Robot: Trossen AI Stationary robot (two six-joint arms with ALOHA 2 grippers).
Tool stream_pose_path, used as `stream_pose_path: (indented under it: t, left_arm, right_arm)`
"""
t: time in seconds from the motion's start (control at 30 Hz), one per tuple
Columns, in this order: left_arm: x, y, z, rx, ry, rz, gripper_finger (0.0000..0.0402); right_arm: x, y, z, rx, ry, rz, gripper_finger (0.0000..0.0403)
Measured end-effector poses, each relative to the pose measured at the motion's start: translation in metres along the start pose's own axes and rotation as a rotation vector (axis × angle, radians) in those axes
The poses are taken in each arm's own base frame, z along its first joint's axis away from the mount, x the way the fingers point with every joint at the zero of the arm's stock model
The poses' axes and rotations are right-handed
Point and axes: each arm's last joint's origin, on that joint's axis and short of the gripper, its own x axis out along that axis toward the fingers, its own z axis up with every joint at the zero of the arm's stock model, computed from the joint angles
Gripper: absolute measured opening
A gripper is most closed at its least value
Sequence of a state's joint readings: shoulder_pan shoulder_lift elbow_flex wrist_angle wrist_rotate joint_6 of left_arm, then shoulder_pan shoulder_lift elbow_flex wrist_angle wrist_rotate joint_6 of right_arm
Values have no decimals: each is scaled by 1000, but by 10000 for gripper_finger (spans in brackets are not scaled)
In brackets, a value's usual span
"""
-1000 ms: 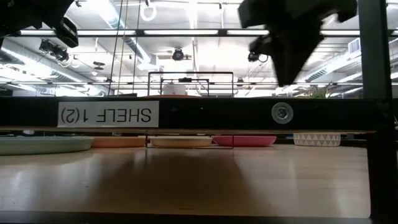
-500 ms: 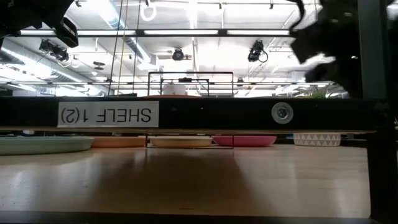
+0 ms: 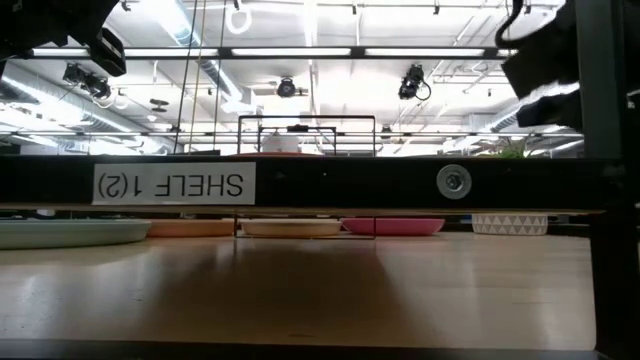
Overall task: Place and stack plates onto a shelf
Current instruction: Stack the dark green plate on top of the orange plate
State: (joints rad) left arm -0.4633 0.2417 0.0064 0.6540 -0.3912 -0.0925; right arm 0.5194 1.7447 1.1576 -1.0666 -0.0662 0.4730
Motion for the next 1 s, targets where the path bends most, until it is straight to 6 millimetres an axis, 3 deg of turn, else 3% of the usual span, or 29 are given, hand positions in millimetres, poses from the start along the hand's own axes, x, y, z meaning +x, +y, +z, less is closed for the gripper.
stream_pose_path:
  t: [0.13, 0.33, 0.53, 0.7, 1.0]
  left_arm:
    - [0, 0, 0, 0, 0, 0, 27]
    - [0, 0, 0, 0, 0, 0, 27]
    - [0, 0, 0, 0, 0, 0, 27]
    - [0, 0, 0, 0, 0, 0, 27]
    - [0, 0, 0, 0, 0, 0, 27]
  right_arm:
    - [-3, 10, 4, 102, -58, 41, 116]
    - [-5, 20, 15, 447, -114, 212, 116]
    - [-3, 23, 17, 757, -43, 276, 122]
    - [7, 29, 16, 830, 17, 255, 140]
    - [26, 29, 24, 811, 44, 211, 157]
